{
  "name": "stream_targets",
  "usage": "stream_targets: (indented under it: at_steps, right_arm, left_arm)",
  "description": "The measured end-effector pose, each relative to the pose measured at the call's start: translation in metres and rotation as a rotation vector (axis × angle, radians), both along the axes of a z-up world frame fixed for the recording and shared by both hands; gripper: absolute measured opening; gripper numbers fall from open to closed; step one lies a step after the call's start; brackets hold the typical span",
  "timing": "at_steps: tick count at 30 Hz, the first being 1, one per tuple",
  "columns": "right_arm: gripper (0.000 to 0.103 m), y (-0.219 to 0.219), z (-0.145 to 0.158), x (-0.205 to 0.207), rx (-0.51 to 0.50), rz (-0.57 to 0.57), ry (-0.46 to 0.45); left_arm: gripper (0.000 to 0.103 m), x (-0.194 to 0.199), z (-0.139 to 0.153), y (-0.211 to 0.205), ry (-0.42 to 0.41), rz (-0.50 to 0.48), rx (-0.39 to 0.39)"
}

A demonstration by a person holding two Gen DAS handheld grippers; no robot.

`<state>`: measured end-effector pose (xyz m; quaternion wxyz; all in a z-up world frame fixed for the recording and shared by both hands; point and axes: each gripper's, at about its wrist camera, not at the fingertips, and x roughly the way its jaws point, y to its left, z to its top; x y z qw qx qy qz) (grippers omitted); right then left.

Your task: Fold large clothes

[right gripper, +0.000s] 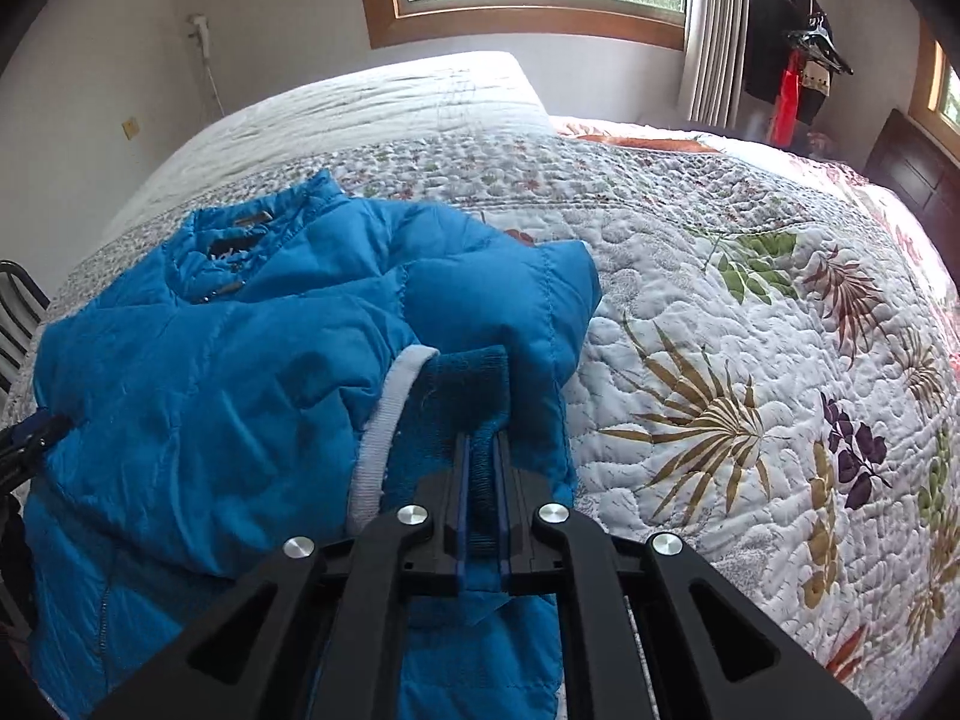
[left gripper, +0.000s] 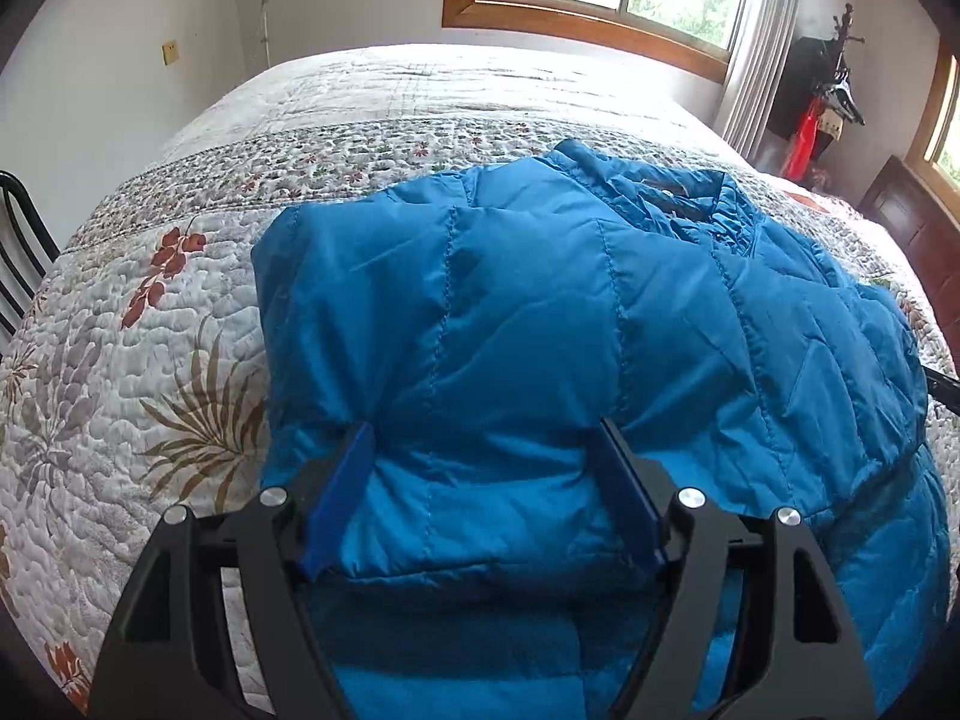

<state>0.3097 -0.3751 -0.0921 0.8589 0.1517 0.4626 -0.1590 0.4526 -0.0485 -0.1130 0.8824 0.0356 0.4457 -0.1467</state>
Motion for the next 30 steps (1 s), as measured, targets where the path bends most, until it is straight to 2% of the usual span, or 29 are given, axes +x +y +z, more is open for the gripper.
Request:
stream_targets:
  at_steps: [2, 4, 7, 9, 14, 18, 24, 27, 28, 30]
  right_arm:
    - [0.013, 0.002, 0.018, -0.010, -0.022, -0.015, -0.039]
    - [0.015, 0.011, 0.039, -0.016, -0.023, 0.009, -0.093]
    - [0.015, 0.035, 0.053, -0.009, 0.072, 0.130, -0.149]
    - [0.015, 0.054, 0.046, 0.002, 0.099, 0.190, -0.135]
    - [0.015, 0.079, 0.007, 0.023, 0.041, 0.225, -0.019]
    - [0.010, 0.067, -0.023, 0.030, 0.118, 0.211, 0.049]
    - [0.010, 0.069, -0.033, 0.029, 0.101, 0.206, 0.030]
    - [0.010, 0.067, -0.026, 0.027, 0.117, 0.207, 0.008]
    - [0.010, 0.064, -0.018, 0.020, 0.141, 0.196, -0.020]
    - [0.017, 0.060, 0.012, -0.010, 0.207, 0.200, -0.142]
  left_arm:
    - [0.073, -0.004, 0.011, 0.003, 0.007, 0.012, -0.015]
    - [0.074, -0.013, 0.027, 0.002, -0.011, -0.003, -0.071]
    - [0.076, -0.023, 0.038, -0.015, -0.029, -0.042, -0.067]
    - [0.077, -0.026, 0.033, -0.033, -0.011, -0.090, -0.043]
    - [0.077, -0.025, 0.000, -0.060, 0.000, -0.125, 0.072]
    - [0.080, -0.024, -0.009, -0.058, 0.005, -0.151, 0.061]
    - [0.080, -0.025, -0.018, -0.056, -0.017, -0.146, 0.052]
    - [0.081, -0.023, -0.014, -0.057, -0.005, -0.137, 0.049]
    - [0.080, -0.024, -0.008, -0.054, 0.009, -0.128, 0.048]
    - [0.076, -0.035, 0.011, -0.040, 0.018, -0.106, 0.006]
